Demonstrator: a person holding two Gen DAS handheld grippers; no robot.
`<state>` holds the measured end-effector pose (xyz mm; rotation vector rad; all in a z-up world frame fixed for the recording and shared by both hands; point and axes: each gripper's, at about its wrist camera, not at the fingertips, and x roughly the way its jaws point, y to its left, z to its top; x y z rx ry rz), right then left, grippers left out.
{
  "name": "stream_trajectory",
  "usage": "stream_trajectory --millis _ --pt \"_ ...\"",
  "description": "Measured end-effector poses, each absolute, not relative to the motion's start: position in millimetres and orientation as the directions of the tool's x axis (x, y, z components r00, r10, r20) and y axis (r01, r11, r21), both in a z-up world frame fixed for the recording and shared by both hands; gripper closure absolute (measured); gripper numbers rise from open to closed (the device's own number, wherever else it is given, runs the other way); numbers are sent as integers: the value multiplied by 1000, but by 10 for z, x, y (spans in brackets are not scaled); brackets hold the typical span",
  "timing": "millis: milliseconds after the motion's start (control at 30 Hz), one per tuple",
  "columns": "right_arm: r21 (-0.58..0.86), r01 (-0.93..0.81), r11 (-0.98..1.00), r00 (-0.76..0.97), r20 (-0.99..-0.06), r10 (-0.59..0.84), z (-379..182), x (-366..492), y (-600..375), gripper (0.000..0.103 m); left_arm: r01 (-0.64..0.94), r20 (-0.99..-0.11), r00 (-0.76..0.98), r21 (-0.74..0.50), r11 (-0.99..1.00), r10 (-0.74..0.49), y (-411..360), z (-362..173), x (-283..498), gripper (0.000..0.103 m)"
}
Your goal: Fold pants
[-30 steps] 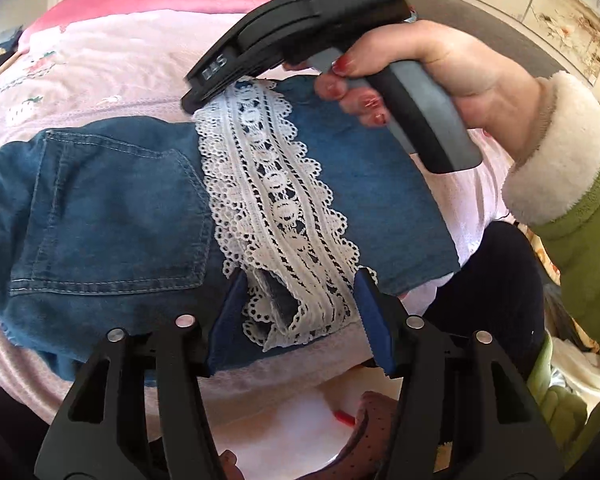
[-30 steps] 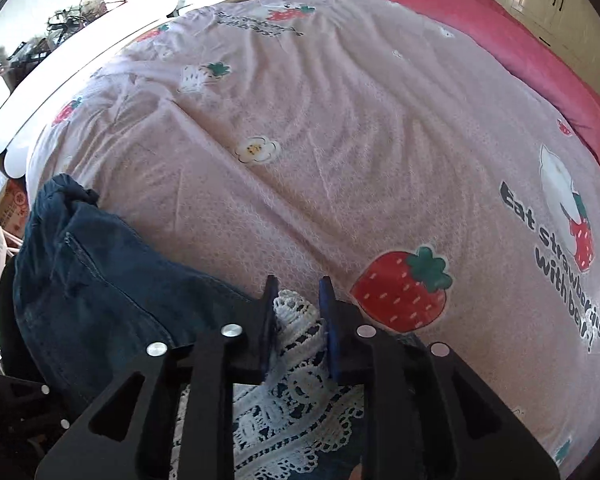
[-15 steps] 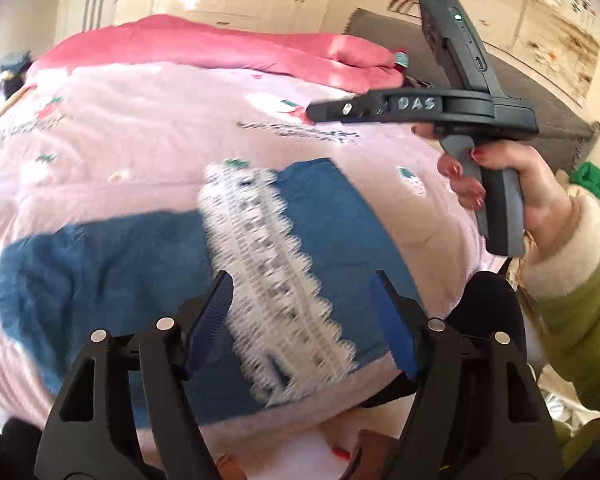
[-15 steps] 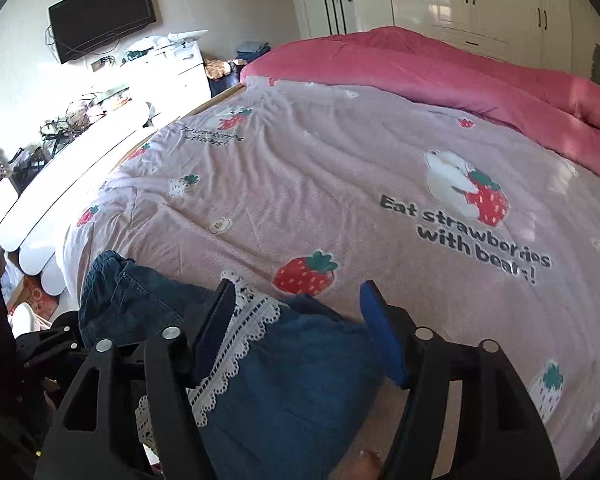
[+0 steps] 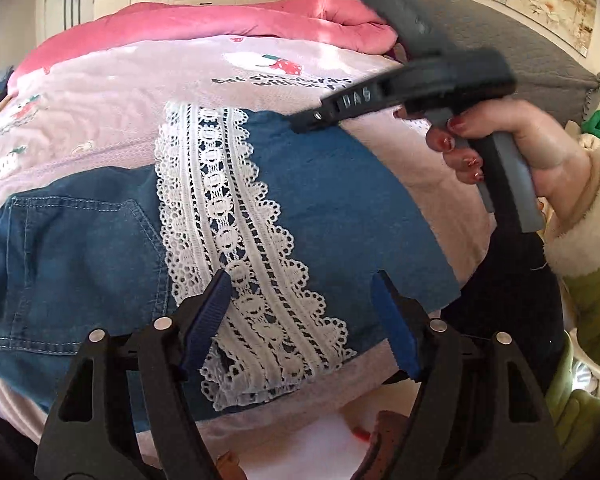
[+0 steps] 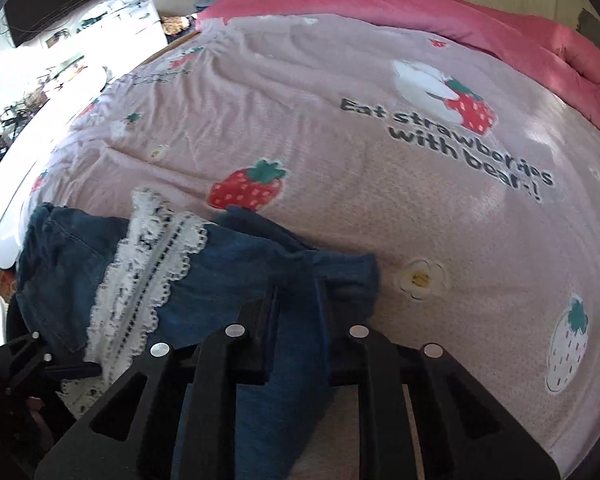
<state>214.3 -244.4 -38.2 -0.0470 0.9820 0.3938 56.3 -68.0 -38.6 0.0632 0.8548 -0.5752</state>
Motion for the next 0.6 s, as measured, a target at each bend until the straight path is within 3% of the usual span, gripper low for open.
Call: stream_trajectory --millis 67,300,500,533,567,600 --pt "185 -323 928 486 -809 330 -456 2121 -2542 88 501 -725 512 -183 846 -460 -667 -399 582 36" --pt "117 -329 937 509 -814 281 -566 2092 -2453 88 505 -727 521 -159 848 -447 -711 -441 560 35" --pt "158 -297 942 499 -815 294 -496 2098 -2483 85 504 -730 525 -148 851 -438 -740 -434 528 35" --pt "171 -295 940 504 -808 305 -447 2072 -2489 80 501 -730 523 -155 852 -440 -727 -424 522 35" --pt "183 -302 935 512 -796 321 -391 2033 -2493 66 497 -731 517 -166 851 -445 -707 -397 512 35" --pt "193 -308 932 526 -781 336 -326 1984 -2498 59 495 -731 517 -169 852 -446 -687 -388 501 34"
